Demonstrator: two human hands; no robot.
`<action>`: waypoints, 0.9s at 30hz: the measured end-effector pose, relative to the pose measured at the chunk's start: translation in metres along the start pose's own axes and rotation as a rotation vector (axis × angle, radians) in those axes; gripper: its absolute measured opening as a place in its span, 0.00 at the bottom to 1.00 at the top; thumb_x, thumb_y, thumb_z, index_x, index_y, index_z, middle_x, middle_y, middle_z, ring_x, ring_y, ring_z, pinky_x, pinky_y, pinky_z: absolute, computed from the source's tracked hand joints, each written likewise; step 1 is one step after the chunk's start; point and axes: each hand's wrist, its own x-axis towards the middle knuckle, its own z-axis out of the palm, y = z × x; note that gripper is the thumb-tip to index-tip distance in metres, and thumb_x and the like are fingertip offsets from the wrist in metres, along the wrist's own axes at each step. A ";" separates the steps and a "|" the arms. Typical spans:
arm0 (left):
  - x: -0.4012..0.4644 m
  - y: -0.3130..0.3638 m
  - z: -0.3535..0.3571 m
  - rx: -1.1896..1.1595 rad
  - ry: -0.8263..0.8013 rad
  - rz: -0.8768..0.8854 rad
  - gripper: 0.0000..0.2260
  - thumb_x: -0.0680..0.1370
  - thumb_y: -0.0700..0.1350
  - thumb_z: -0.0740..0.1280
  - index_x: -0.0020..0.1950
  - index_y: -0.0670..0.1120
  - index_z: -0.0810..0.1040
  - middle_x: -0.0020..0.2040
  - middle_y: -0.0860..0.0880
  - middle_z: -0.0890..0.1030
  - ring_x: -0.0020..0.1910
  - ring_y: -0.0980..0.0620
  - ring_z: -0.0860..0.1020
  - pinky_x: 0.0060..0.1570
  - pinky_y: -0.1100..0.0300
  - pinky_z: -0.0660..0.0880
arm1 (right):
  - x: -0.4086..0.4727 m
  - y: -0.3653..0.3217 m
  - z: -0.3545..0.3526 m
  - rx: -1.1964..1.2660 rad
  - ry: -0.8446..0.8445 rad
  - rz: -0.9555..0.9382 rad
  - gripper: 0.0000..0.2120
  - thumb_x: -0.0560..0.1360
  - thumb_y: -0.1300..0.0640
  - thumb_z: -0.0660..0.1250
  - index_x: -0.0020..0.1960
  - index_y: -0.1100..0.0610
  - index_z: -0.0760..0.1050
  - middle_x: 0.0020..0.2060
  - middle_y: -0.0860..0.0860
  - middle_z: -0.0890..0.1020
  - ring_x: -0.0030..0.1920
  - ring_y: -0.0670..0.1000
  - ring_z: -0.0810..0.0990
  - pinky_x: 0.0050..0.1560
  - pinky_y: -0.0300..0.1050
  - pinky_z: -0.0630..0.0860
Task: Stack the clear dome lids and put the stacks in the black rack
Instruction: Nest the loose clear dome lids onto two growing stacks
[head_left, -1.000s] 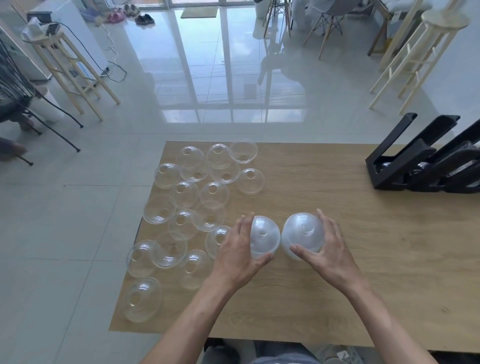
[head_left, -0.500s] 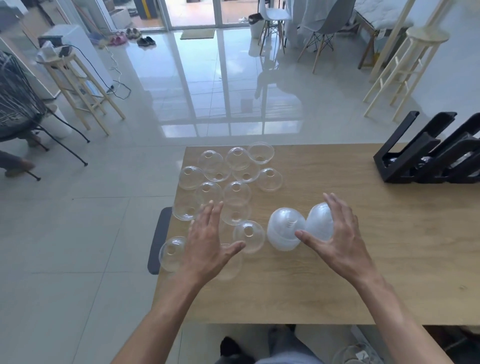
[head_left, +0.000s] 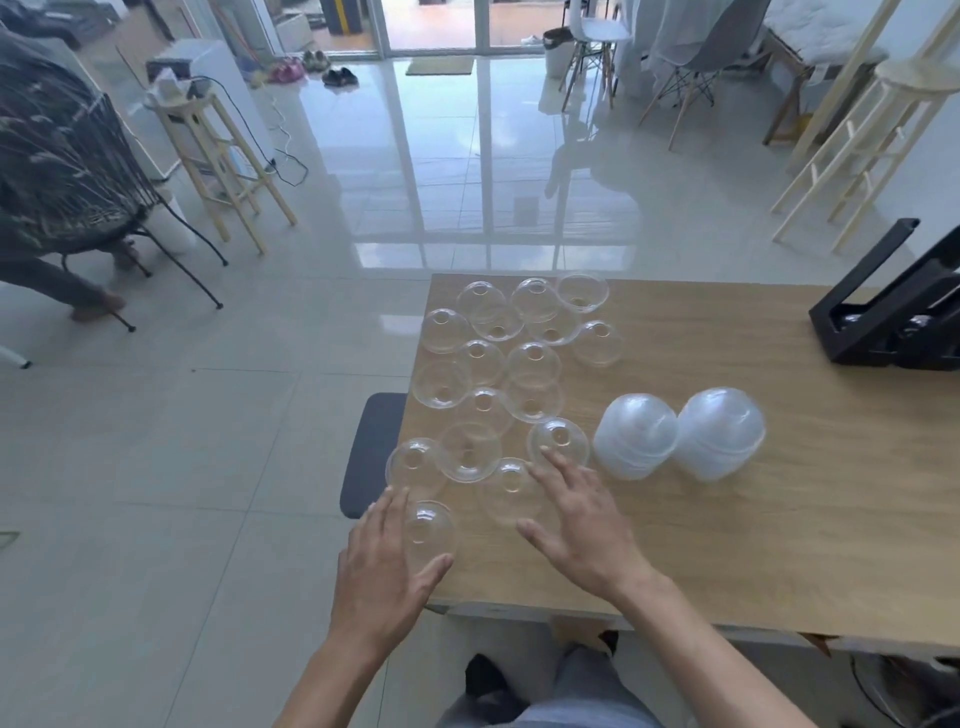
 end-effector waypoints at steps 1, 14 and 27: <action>-0.002 -0.004 0.005 0.003 -0.011 -0.031 0.46 0.75 0.67 0.72 0.85 0.53 0.54 0.85 0.51 0.58 0.81 0.46 0.62 0.75 0.47 0.65 | 0.002 -0.002 0.009 -0.054 -0.049 0.012 0.36 0.80 0.38 0.67 0.84 0.44 0.59 0.85 0.46 0.53 0.83 0.53 0.55 0.81 0.54 0.60; 0.001 -0.021 0.030 0.084 -0.046 -0.075 0.39 0.73 0.67 0.72 0.79 0.57 0.63 0.77 0.55 0.71 0.74 0.48 0.69 0.66 0.48 0.71 | -0.004 0.014 0.043 -0.027 -0.033 0.114 0.39 0.75 0.42 0.75 0.80 0.48 0.63 0.82 0.48 0.63 0.81 0.53 0.61 0.79 0.53 0.63; 0.011 0.024 -0.022 -0.230 0.149 0.110 0.37 0.73 0.55 0.80 0.79 0.54 0.66 0.73 0.54 0.73 0.70 0.49 0.72 0.70 0.47 0.73 | 0.002 0.009 0.000 0.207 0.172 0.021 0.38 0.75 0.42 0.77 0.79 0.49 0.65 0.74 0.49 0.71 0.75 0.50 0.71 0.74 0.52 0.72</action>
